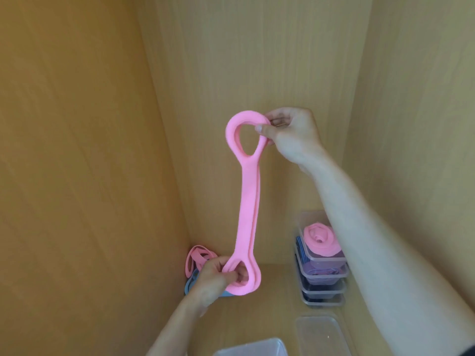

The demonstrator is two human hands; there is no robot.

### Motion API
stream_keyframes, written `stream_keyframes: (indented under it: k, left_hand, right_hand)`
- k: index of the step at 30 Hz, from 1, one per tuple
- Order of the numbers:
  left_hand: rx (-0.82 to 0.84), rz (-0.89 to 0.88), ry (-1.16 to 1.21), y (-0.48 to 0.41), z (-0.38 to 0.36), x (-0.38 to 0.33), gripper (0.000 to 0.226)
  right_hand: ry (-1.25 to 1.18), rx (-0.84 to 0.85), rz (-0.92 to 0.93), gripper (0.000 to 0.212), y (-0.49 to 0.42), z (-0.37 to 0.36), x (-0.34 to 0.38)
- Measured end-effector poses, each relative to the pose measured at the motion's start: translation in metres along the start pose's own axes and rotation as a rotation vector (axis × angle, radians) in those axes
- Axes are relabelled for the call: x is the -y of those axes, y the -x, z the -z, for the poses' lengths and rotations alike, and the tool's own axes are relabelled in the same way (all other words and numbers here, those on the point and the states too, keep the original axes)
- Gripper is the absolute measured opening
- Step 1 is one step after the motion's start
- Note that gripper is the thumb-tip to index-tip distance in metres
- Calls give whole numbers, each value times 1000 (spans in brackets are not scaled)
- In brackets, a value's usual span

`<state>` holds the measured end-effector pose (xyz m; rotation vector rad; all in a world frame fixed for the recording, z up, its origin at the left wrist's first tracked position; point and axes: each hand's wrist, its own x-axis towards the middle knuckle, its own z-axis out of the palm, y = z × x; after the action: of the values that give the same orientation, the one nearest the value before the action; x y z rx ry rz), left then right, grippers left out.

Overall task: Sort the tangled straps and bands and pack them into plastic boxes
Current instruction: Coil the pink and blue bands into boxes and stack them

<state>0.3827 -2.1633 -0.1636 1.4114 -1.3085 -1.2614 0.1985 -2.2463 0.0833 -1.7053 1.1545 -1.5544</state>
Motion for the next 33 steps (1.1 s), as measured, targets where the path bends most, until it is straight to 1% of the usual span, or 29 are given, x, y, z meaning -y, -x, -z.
stream_keyframes:
  k: [4,7,10,11,14,16,20,22,23,25,27,30,33]
  left_hand:
    - [-13,54,263,6,8,9,25]
    - [-32,127,577,8,14,11,29]
    - [-52,160,815,9,21,10,42]
    - [-49,179,891,9,23,10,44]
    - [-7,208,1040,8,27,7,36]
    - [50,203,1042,9,27,0,27]
    - [143,214,1006,11,23,-16,11]
    - [165,218,991,13,21,-20,15]
    - [175,224,986,13,20,-21,18]
    - [202,233,975,14,18,-22,22]
    - [219,241,977,15,16,-21,23]
    - [190,237,978,16,15,-20,22]
    - [181,230,890,17,13,-17,16]
  right_hand:
    - [-23,-109,-64,23,-8,16,-20]
    - [-23,-157,-129,22,-9,26,-40]
    - [-24,-197,-201,21,-5,34,-64]
    - [-25,-206,-223,22,-2,35,-73]
    - [-12,-212,-274,24,15,28,-95]
    - [-4,-188,-260,27,36,15,-108]
    - [47,-127,-171,36,89,-15,-126]
    - [119,-71,-135,38,116,-29,-132]
    - [165,-38,-110,36,129,-36,-134]
    - [273,9,7,25,151,-47,-140]
    - [359,57,113,19,169,-54,-144]
    - [402,145,137,18,188,-59,-147]
    - [379,196,137,22,201,-59,-151]
